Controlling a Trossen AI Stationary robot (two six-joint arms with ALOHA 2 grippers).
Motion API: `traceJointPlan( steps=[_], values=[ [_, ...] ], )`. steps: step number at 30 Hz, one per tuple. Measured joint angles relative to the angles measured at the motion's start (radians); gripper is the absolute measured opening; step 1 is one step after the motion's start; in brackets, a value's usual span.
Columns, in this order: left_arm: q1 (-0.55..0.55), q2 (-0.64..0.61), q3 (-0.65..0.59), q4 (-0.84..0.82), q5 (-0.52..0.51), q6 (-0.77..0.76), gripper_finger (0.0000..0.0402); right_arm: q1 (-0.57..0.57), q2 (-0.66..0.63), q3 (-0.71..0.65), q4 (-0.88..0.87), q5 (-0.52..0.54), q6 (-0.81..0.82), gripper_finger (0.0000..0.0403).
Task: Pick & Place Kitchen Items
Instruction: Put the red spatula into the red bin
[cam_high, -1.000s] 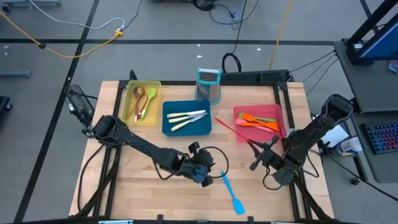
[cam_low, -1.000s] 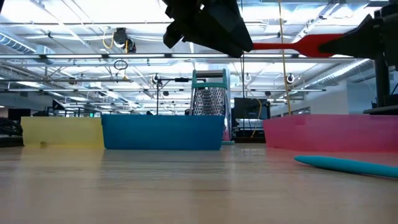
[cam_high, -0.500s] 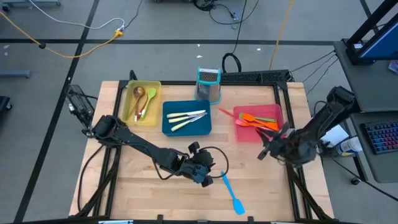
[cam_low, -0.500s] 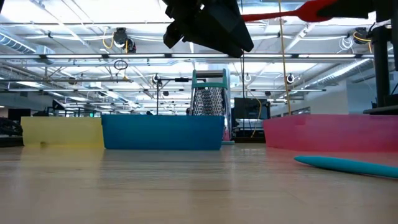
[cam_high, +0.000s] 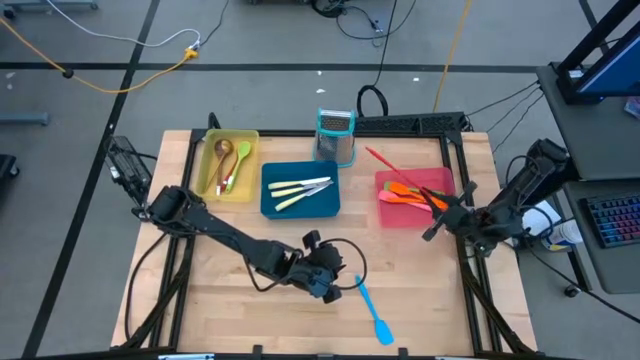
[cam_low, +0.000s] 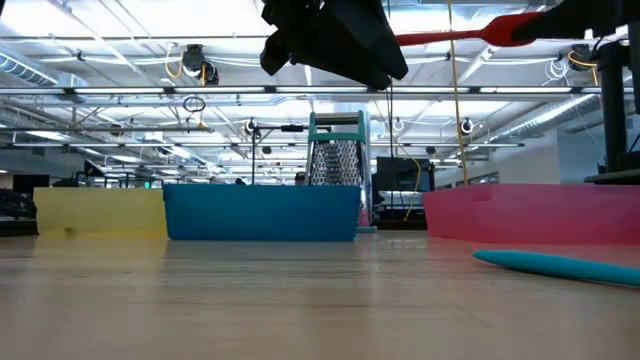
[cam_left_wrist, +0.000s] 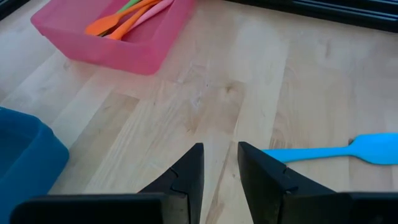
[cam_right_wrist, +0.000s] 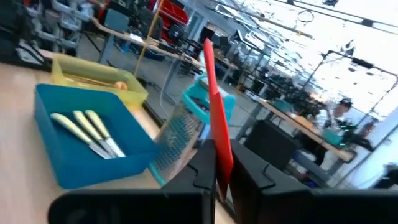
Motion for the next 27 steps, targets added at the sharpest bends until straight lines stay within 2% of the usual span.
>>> traceJointPlan(
  steps=[2,6,10,15,22,25,27],
  values=[
    [-0.001,0.000,0.000,0.000,0.000,0.000,0.0102,0.006,-0.028,-0.042,0.000,-0.073,0.067,0.0014],
    [0.001,0.000,0.000,0.000,0.000,0.004,0.0102,0.004,-0.059,-0.086,-0.004,-0.362,0.173,0.0014],
    [0.013,0.000,0.000,0.001,-0.001,0.004,0.0102,-0.020,-0.059,-0.022,-0.115,-0.464,0.223,0.0014],
    [0.033,0.000,0.000,0.002,-0.001,0.005,0.0102,-0.080,-0.036,0.144,-0.553,-0.703,0.449,0.0013],
    [0.043,0.000,0.000,0.001,-0.002,0.005,0.0102,-0.233,0.106,0.380,-1.211,-0.941,1.027,0.0013],
    [0.039,0.000,0.000,0.001,-0.001,0.005,0.0102,-0.281,0.183,0.453,-1.408,-1.040,1.120,0.0013],
    [0.037,0.000,0.000,0.001,-0.002,0.005,0.0102,-0.301,0.225,0.503,-1.519,-1.057,1.137,0.0013]
  ],
)
